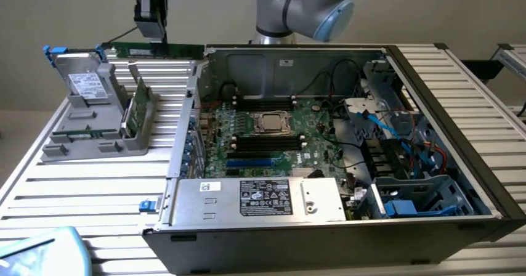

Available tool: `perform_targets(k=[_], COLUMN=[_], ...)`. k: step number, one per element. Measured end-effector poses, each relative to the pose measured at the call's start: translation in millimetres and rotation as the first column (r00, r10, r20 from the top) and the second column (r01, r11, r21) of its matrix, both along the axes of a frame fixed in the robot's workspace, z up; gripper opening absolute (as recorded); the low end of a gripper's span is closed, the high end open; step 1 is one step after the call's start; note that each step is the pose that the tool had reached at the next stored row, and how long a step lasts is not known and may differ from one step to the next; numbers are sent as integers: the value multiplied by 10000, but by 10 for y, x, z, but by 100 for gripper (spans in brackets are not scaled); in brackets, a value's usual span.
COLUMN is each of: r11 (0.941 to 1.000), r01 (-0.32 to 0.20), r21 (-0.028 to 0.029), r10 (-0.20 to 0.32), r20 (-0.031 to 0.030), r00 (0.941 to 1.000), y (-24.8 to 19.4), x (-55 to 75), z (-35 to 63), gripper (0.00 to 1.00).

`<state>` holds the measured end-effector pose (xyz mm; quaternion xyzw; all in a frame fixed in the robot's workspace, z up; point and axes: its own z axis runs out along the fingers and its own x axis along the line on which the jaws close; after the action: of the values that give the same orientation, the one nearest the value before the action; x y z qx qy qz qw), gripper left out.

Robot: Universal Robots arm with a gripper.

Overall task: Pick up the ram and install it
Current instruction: 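Insert the ram into the slot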

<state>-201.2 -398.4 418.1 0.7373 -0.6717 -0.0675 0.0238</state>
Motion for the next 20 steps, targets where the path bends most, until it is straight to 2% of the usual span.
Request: perform_targets(k=[5, 14, 20], r11=[10000, 9999, 9999], r01=[0, 2, 1], r21=[21, 113, 156], r10=[0, 1, 4], r20=[-104, -274, -283], r00=[9999, 9996, 9996], y=[0, 0, 0], x=[177, 493, 747], z=[2, 12, 17], gripper=[14, 14, 14])
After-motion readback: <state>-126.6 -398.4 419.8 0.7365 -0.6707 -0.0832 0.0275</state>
